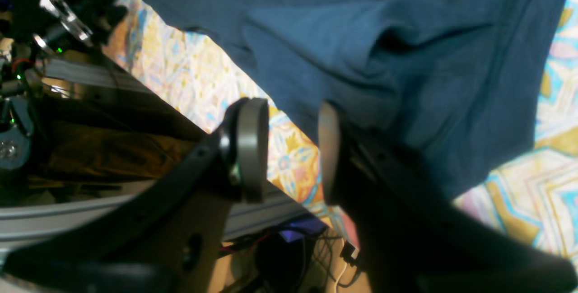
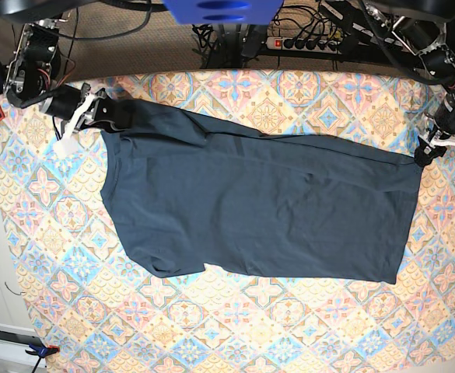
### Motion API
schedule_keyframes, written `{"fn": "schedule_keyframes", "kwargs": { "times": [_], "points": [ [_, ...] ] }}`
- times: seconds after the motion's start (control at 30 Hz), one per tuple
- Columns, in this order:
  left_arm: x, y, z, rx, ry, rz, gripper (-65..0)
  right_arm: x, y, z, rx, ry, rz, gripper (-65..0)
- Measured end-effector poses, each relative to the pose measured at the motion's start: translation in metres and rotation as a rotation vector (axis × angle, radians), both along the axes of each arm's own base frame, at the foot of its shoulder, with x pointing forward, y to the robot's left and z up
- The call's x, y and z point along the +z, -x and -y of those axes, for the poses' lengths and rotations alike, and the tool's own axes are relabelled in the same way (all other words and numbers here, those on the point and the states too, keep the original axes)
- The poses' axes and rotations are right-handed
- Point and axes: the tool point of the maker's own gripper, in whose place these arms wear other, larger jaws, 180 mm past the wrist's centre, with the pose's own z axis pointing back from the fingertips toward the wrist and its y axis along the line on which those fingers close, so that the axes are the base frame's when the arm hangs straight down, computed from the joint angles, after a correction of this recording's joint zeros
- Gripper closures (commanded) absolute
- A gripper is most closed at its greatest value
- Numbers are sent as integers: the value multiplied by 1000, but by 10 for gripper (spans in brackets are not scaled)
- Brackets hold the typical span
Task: Layout the t-shirt on the table in an organized manner, then fold the t-shirt properly
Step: 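Move the left gripper along the t-shirt edge toward the right gripper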
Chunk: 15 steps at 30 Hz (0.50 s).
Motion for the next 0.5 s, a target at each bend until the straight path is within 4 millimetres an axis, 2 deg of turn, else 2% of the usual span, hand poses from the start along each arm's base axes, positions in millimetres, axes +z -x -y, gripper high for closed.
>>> {"fn": "schedule_keyframes", "kwargs": {
  "times": [0.07, 0.27, 0.37, 0.5],
  "points": [
    [0, -9, 5, 21, 4, 27, -293, -2, 3, 0, 4, 4, -11, -185],
    [-28, -25, 35, -1, 18, -43, -291, -4, 8, 0, 1, 0, -24, -186],
    [-30, -30, 39, 1, 16, -46, -295, -12, 19, 0, 22, 20, -65, -186],
    [-31, -31, 42, 5, 19, -40, -297, -11, 20, 0, 18, 13, -64, -186]
  ]
}}
